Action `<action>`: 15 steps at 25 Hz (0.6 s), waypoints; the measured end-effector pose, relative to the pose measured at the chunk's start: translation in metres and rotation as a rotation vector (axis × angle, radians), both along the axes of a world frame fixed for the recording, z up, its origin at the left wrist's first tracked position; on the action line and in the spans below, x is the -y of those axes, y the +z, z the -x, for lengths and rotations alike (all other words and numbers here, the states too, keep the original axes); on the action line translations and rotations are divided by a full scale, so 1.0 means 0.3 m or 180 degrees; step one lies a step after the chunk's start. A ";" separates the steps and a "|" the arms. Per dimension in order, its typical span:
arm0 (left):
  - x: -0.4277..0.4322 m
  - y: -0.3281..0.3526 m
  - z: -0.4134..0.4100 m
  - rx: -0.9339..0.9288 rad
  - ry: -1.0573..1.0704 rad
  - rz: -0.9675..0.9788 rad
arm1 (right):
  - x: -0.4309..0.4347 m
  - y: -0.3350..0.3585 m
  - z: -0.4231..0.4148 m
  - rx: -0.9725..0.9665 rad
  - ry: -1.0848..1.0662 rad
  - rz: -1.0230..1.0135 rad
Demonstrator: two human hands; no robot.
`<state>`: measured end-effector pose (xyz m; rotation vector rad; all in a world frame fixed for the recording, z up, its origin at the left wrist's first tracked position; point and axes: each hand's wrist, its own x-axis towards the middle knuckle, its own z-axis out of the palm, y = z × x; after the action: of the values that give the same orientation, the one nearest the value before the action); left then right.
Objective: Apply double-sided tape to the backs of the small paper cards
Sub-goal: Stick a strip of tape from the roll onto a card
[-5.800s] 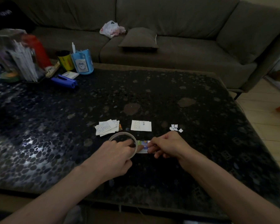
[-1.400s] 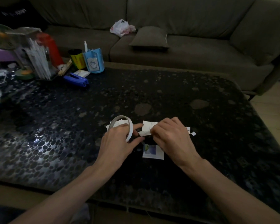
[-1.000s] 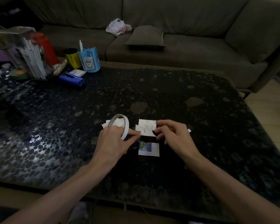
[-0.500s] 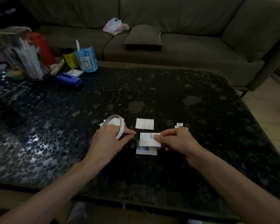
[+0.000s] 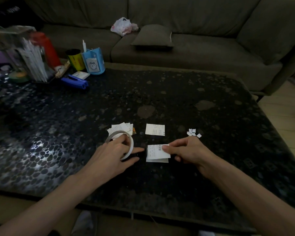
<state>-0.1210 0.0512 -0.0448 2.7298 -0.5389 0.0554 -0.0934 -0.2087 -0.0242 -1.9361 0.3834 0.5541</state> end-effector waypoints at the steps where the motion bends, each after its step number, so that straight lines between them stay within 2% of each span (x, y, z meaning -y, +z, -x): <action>1: 0.000 0.000 0.003 -0.0024 -0.0031 -0.0031 | 0.001 -0.002 0.000 0.0018 0.0007 0.0021; 15: 0.006 -0.014 0.002 0.0019 -0.0088 -0.0125 | -0.014 -0.017 -0.005 0.0143 0.0024 0.0132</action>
<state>-0.1215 0.0492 -0.0490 2.7604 -0.5854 0.0465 -0.0920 -0.2044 -0.0294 -1.9872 0.3617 0.5101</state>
